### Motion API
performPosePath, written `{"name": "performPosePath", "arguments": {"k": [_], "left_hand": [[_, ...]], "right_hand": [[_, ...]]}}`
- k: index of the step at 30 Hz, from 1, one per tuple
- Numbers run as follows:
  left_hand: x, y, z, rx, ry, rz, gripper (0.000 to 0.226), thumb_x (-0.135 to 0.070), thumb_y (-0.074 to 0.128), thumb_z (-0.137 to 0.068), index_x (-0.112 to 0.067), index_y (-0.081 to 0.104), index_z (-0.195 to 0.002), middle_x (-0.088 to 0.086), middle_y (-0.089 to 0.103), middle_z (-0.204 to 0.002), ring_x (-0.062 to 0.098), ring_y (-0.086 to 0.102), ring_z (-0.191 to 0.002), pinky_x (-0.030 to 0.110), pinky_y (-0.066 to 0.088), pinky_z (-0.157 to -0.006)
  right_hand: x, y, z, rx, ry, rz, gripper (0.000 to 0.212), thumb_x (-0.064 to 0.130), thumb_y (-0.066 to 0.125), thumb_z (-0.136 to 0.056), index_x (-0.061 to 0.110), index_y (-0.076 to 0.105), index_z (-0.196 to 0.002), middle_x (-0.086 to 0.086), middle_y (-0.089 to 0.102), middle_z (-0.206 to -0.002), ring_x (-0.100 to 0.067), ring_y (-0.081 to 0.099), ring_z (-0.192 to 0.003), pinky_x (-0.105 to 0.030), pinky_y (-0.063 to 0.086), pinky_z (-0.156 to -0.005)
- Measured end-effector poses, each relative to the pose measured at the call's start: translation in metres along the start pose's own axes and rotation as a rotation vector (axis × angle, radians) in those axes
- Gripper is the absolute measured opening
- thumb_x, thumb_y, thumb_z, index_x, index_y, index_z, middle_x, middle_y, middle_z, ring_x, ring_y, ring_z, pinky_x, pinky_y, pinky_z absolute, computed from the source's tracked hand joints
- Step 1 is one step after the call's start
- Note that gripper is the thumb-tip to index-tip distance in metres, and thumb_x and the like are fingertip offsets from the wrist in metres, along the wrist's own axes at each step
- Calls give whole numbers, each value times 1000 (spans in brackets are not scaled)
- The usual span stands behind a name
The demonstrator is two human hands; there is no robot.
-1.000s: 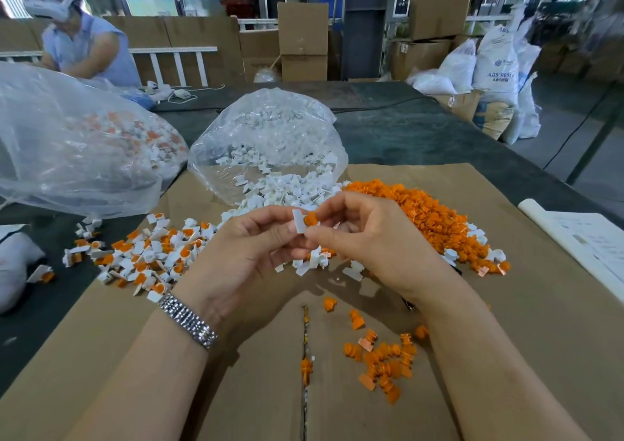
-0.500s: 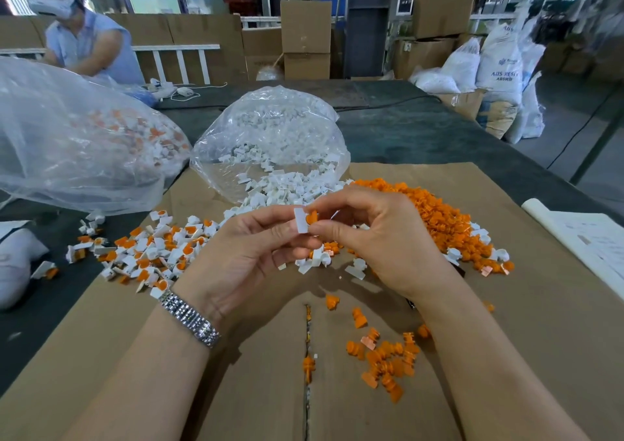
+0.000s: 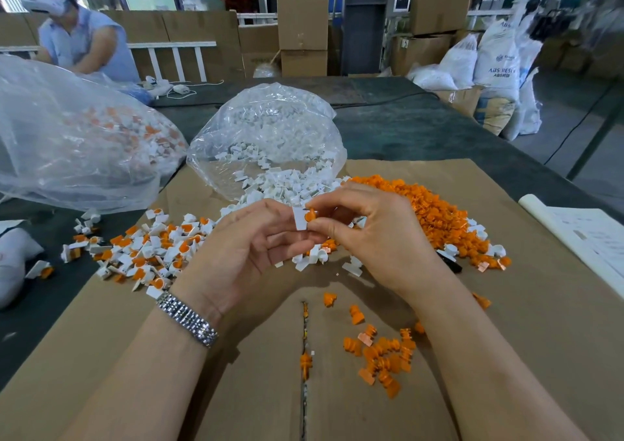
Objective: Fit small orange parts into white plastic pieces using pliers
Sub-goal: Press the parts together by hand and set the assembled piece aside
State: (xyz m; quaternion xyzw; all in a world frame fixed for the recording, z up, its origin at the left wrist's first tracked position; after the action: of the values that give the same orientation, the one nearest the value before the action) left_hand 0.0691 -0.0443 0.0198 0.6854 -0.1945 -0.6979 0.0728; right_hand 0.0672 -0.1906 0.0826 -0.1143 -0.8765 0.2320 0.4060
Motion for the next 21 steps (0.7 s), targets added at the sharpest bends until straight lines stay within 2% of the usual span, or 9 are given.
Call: {"name": "performPosePath", "arguments": {"k": [3,8,11,14,16,18,20,21], "left_hand": [[2,-2,0,-33,-10,-16,17,-13,82,-78,-3,72,-87,25,75,-98,39,75,-97,30,62,-77],[2,-8,-1,-88,11,-59,19,-7,80,-73,1,65,-83,22,74,-86,29,77,-79,26,62,-70],[3,-11,-1,-105,-5,-77,16,-5,79,-75,0,65,-82,22,72,-86,29,76,-80,25,61,-69],[3,-13,0,-126,-9,-80,13,-7,79,-75,-1,68,-79,22,75,-90,27,76,-79,24,60,-65],[1,-13,0,-127,-9,-45,7,-10,78,-75,-6,73,-76,21,77,-98,29,78,-88,22,60,-63],[1,-14,0,-129,-13,-8,4,-12,80,-73,-10,77,-75,20,77,-105,30,76,-97,21,59,-63],[1,-17,0,-152,-12,24,6,-14,83,-69,-13,80,-74,16,78,-101,27,77,-95,21,58,-60],[0,-20,0,-169,-6,26,8,-15,85,-65,-15,80,-72,12,78,-95,23,77,-90,20,57,-57]], "right_hand": [[3,4,0,17,-34,74,22,16,79,-87,14,78,-108,9,68,-92,-4,65,-86,-21,54,-80],[3,8,1,21,-60,125,20,17,80,-86,18,77,-106,13,64,-89,-5,64,-85,-26,55,-79],[3,13,1,52,-48,129,20,18,81,-86,19,77,-105,14,64,-90,-5,65,-86,-27,56,-79],[-7,12,1,104,65,20,25,29,81,-85,24,74,-109,14,68,-96,-5,67,-89,-26,57,-80],[-20,0,1,61,183,-10,29,44,77,-85,30,70,-110,15,68,-98,-2,65,-92,-22,55,-79],[-39,-19,4,-2,311,244,36,57,68,-88,30,65,-111,14,65,-103,-3,61,-95,-25,54,-81],[-67,-31,14,87,523,620,50,63,62,-89,24,58,-120,3,59,-117,-15,57,-109,-41,51,-93],[-81,-33,22,165,646,722,58,65,63,-87,20,55,-123,-2,56,-123,-23,54,-116,-49,48,-98]]}}
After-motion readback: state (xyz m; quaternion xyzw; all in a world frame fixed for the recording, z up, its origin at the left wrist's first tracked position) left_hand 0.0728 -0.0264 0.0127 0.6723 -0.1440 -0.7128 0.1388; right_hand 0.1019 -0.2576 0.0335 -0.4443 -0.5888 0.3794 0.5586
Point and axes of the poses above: each hand's wrist, its own z-axis away from the middle knuckle, its own y-axis out of the palm, x = y × z, the point moved 10 cm from there along -z, towards the middle knuckle
